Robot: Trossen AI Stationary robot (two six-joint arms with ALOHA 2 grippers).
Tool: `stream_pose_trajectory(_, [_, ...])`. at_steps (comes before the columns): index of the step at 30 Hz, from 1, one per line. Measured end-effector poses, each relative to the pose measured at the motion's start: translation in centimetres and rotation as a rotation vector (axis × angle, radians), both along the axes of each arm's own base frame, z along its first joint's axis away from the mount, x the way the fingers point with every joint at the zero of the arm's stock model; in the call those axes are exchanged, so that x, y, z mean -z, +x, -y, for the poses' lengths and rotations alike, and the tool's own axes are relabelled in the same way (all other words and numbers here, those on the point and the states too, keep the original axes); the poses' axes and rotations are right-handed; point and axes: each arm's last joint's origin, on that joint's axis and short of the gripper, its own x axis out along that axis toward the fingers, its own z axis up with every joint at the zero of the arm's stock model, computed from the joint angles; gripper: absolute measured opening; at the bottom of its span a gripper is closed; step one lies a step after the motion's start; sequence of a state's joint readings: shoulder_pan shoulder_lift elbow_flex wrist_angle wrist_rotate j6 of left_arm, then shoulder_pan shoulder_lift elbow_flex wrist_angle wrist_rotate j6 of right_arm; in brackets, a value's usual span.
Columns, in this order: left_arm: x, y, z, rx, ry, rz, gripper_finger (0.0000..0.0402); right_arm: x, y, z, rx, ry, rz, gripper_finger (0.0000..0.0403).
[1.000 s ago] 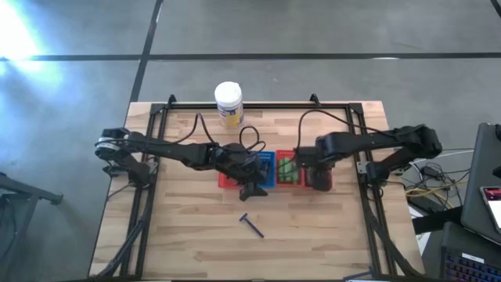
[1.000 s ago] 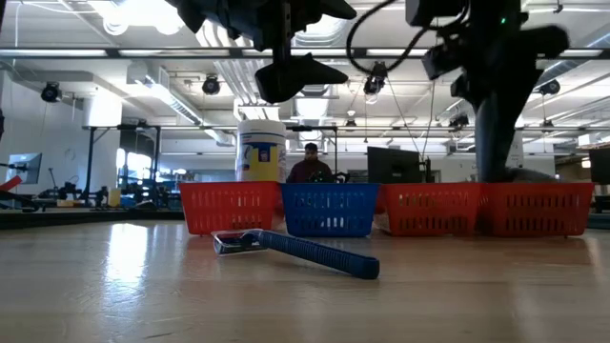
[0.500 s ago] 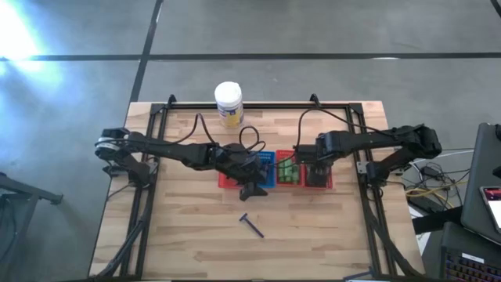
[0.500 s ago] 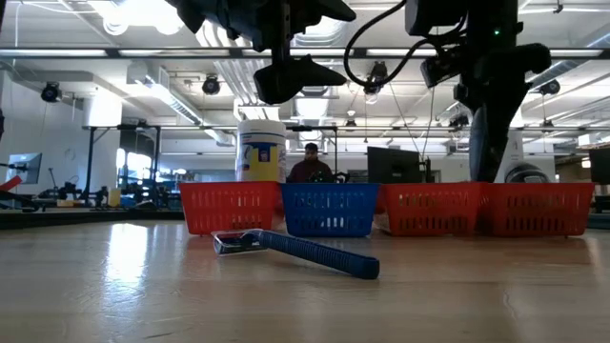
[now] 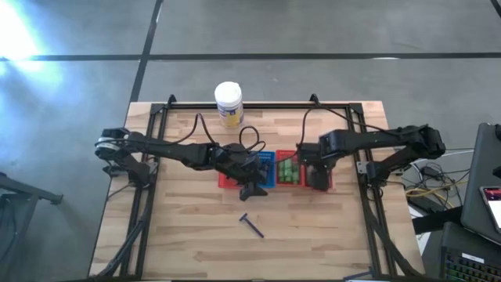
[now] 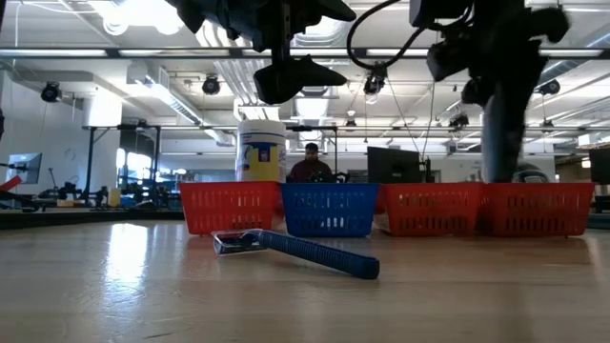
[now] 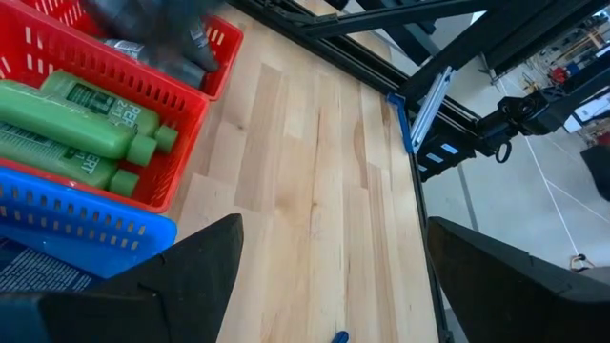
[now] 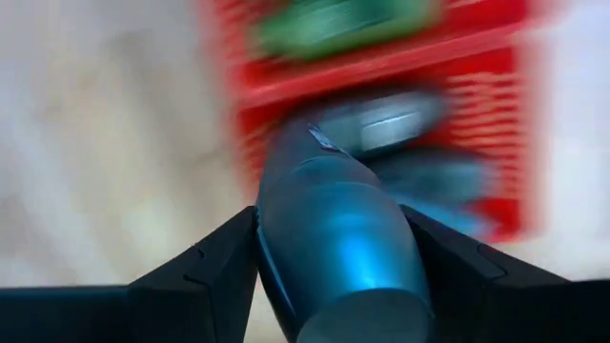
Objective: Pick & Place Travel size toiletries
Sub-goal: Put the gray deodorant into the right red bin
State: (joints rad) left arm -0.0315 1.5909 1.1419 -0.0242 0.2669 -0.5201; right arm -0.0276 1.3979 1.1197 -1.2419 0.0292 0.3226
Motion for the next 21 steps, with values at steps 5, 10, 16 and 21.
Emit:
stream_pose_trajectory(5, [0.0,0.0,0.0,0.000,0.000,0.000,0.0333,0.3,-0.3,-0.7,-0.069,0.212,-0.005,0.0211])
stream_pose_trajectory(10, [0.0,0.0,0.0,0.000,0.000,0.000,0.0333,0.9,-0.3,-0.4,-0.059,0.215,-0.024,0.0211])
stream_pose_trajectory(16, [0.0,0.0,0.0,0.000,0.000,0.000,0.0333,2.7,0.0,0.3,-0.052,0.209,-0.062,0.0218])
stream_pose_trajectory(21, [0.0,0.0,0.0,-0.004,-0.008,-0.002,0.0333,2.8,0.1,0.8,-0.041,0.209,-0.059,0.0228])
